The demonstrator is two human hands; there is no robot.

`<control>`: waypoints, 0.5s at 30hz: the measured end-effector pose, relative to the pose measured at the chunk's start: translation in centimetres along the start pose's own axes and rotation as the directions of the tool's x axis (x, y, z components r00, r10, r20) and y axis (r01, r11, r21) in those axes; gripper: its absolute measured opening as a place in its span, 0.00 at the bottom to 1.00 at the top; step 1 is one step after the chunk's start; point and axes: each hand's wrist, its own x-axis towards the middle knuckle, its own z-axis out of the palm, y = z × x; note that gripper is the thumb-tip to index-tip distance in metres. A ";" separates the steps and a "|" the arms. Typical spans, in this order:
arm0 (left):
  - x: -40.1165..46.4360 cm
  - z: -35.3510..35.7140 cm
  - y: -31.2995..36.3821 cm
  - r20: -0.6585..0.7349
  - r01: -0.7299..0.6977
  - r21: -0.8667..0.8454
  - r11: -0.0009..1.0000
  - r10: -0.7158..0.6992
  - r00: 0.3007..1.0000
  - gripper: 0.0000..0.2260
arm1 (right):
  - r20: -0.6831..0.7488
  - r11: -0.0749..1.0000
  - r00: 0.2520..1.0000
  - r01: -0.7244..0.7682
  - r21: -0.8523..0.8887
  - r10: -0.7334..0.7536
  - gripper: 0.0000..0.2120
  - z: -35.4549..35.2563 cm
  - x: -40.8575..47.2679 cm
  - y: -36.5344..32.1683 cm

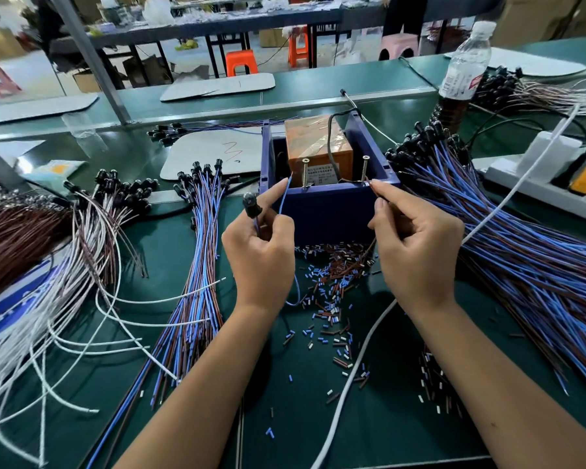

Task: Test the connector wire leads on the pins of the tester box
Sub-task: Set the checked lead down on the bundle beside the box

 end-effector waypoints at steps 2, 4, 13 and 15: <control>-0.1 0.0 -0.2 0.003 -0.004 0.000 1.000 0.004 1.000 0.20 | 0.002 1.000 1.000 -0.004 -0.005 0.004 0.12 0.0 0.0 0.0; -0.1 0.0 -0.4 0.006 -0.014 -0.010 1.000 0.014 1.000 0.20 | 0.004 1.000 1.000 -0.004 -0.003 0.004 0.12 -0.1 0.0 0.0; -0.1 0.0 -0.6 0.022 -0.102 0.049 0.994 0.101 0.995 0.19 | 0.000 0.999 0.999 0.040 -0.017 -0.040 0.12 -0.2 0.1 -0.3; -0.1 0.1 -0.5 0.021 -0.107 0.055 0.993 0.106 0.994 0.19 | -0.002 0.998 0.999 0.050 -0.023 -0.051 0.12 -0.2 0.1 -0.3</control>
